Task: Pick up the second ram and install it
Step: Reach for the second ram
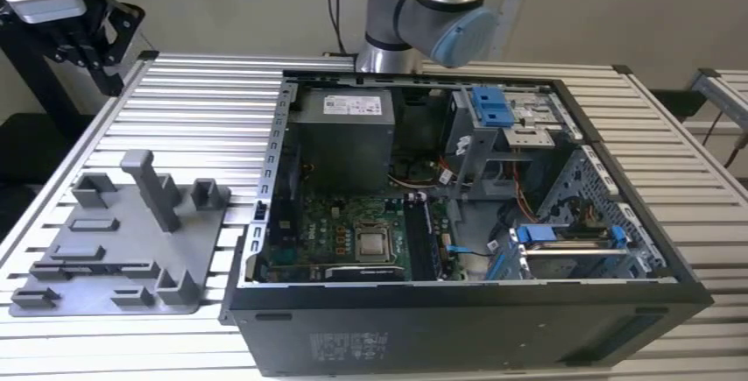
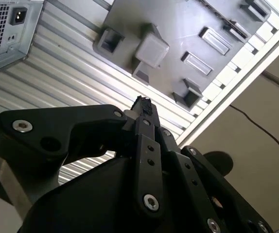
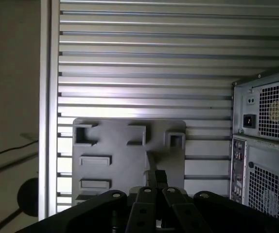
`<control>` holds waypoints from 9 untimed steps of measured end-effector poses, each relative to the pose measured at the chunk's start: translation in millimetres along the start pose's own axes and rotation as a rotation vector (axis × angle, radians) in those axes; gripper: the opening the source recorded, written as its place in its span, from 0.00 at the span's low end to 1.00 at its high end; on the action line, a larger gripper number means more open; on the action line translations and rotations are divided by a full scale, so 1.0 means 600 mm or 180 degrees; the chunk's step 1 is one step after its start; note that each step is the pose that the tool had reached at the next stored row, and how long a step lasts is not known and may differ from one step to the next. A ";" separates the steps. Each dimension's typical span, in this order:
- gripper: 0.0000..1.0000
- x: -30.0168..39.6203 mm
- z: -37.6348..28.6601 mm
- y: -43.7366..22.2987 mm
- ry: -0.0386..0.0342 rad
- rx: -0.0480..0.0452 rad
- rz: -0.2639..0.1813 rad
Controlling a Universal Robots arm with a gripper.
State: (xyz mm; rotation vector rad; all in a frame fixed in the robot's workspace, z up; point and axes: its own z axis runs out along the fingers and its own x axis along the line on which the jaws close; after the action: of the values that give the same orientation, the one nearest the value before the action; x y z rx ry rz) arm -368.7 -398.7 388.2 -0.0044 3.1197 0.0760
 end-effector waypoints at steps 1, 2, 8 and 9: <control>0.11 0.002 0.000 0.000 0.0000 0.0000 0.0000; 0.11 0.005 0.000 0.000 0.0000 0.0000 0.0000; 0.11 0.019 0.000 0.000 -0.0001 0.0000 0.0000; 0.11 0.021 0.000 0.000 -0.0001 0.0000 0.0000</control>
State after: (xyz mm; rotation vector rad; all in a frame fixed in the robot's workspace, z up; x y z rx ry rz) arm -381.3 -398.7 388.2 -0.0044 3.1195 0.0760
